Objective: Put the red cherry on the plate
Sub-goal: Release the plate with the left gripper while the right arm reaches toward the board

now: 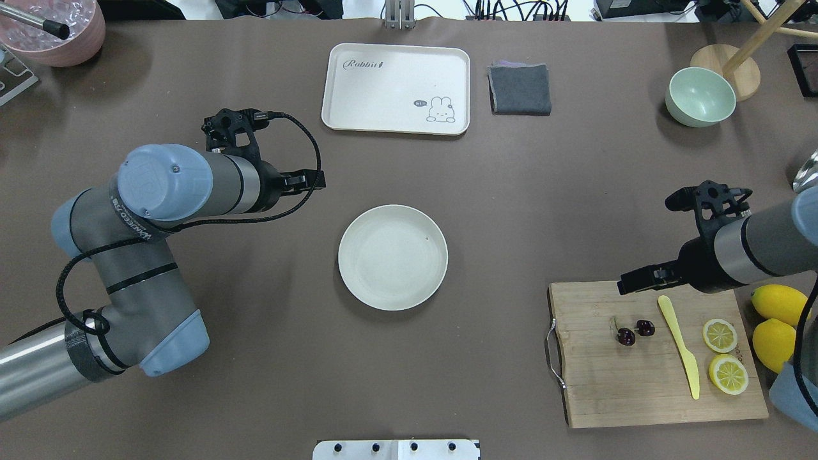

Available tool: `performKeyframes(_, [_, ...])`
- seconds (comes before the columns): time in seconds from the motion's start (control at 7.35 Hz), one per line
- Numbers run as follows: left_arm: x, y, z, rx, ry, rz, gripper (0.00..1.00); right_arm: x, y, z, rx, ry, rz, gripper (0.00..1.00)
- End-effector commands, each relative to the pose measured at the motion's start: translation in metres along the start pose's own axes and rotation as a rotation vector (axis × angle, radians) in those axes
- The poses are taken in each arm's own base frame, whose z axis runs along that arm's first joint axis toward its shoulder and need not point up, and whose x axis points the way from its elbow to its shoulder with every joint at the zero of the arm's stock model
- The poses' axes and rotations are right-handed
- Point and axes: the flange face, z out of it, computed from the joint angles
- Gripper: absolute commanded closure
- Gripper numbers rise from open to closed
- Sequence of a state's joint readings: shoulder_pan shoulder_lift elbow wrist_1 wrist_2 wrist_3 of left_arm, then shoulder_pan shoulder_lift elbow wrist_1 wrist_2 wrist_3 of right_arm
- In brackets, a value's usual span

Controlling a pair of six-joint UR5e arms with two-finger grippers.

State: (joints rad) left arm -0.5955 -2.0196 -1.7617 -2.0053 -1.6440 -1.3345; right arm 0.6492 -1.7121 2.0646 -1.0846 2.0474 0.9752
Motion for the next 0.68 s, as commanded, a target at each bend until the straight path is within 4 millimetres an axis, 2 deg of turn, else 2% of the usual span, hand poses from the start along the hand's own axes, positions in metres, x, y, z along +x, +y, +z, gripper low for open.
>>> performKeyframes(0.0, [-0.0025, -0.0021, 0.0002, 0.002, -0.004, 0.001, 0.02, -0.0189, 0.0322, 0.0309, 0.005, 0.034, -0.086, 0.00])
performKeyframes(0.14, [-0.0034, -0.0048, -0.0006, 0.006, -0.005, -0.001, 0.02, -0.0146, 0.0361, 0.0350, -0.001, 0.047, -0.087, 0.00])
performKeyframes(0.27, [-0.0038, -0.0058, -0.0008, 0.008, -0.005, -0.002, 0.02, -0.0166, 0.0373, 0.0349, -0.002, 0.045, -0.084, 0.08])
performKeyframes(0.41, [-0.0038, -0.0058, -0.0008, 0.008, -0.005, -0.002, 0.02, -0.0191, 0.0393, 0.0380, -0.007, 0.044, -0.083, 0.27])
performKeyframes(0.54, [-0.0038, -0.0058, -0.0008, 0.008, -0.005, -0.002, 0.02, -0.0198, 0.0413, 0.0402, -0.013, 0.045, -0.083, 0.31])
